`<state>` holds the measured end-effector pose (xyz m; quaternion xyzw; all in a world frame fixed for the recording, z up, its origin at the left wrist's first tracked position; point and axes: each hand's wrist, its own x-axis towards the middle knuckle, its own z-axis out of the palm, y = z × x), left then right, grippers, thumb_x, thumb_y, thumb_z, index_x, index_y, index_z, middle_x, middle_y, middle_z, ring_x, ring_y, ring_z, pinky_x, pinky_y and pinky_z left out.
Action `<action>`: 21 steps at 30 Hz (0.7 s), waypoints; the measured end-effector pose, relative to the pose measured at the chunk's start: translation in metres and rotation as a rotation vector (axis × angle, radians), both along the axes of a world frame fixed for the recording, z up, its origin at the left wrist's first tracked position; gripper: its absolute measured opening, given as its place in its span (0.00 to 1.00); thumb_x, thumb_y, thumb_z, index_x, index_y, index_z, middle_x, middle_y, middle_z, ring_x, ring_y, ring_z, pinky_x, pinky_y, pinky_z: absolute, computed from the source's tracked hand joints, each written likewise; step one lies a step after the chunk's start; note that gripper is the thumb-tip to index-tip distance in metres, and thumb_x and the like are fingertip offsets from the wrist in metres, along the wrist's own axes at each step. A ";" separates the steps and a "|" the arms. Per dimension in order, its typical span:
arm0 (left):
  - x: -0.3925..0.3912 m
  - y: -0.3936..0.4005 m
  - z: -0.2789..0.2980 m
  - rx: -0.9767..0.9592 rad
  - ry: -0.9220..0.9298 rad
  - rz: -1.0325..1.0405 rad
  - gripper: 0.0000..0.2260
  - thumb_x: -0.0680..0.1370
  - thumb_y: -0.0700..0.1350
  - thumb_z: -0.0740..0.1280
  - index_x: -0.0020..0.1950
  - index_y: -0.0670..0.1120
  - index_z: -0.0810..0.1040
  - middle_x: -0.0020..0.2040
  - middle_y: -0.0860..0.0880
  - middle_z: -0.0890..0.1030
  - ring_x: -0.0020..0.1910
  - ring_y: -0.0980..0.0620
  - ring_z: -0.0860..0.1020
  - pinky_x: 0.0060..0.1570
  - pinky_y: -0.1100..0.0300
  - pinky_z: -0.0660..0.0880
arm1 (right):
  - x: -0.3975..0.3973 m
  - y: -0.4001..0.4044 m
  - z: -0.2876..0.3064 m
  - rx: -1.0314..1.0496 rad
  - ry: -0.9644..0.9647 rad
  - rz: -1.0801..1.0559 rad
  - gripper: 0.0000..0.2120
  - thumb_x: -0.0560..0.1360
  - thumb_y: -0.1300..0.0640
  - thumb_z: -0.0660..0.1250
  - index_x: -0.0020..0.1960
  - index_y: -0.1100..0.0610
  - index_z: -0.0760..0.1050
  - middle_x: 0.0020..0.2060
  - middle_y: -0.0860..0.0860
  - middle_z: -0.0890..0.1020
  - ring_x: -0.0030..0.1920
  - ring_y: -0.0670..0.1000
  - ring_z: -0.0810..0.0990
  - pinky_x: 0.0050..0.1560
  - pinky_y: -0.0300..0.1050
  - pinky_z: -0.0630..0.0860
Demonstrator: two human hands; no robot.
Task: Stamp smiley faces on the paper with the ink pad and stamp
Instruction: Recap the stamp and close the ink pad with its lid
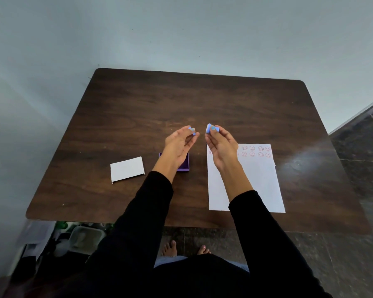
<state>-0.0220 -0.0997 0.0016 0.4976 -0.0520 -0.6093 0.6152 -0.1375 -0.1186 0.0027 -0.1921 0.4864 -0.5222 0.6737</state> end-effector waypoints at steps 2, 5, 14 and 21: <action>0.001 -0.002 -0.001 -0.022 0.032 0.033 0.07 0.76 0.33 0.65 0.53 0.40 0.76 0.43 0.43 0.80 0.42 0.50 0.80 0.44 0.61 0.80 | 0.004 0.001 0.001 0.011 -0.042 0.031 0.12 0.73 0.65 0.68 0.57 0.63 0.75 0.46 0.58 0.83 0.45 0.53 0.83 0.47 0.43 0.82; -0.002 -0.003 -0.004 -0.006 0.004 0.027 0.06 0.76 0.35 0.66 0.51 0.42 0.77 0.41 0.45 0.80 0.39 0.53 0.80 0.43 0.62 0.80 | 0.011 0.001 0.002 0.034 -0.053 0.067 0.12 0.74 0.65 0.68 0.57 0.63 0.74 0.45 0.58 0.83 0.44 0.54 0.84 0.47 0.48 0.82; 0.003 -0.001 -0.012 0.023 -0.052 -0.071 0.05 0.72 0.35 0.71 0.46 0.40 0.80 0.44 0.44 0.83 0.45 0.50 0.82 0.48 0.61 0.78 | 0.019 -0.006 0.008 -0.011 0.015 0.071 0.14 0.74 0.65 0.67 0.59 0.66 0.73 0.46 0.60 0.82 0.47 0.56 0.83 0.50 0.49 0.81; 0.009 -0.001 -0.011 -0.021 0.033 -0.040 0.13 0.73 0.31 0.69 0.57 0.36 0.77 0.45 0.44 0.82 0.45 0.52 0.81 0.43 0.65 0.79 | 0.018 -0.010 0.008 -0.087 0.237 0.140 0.14 0.75 0.65 0.66 0.61 0.63 0.74 0.52 0.59 0.81 0.51 0.55 0.83 0.50 0.45 0.81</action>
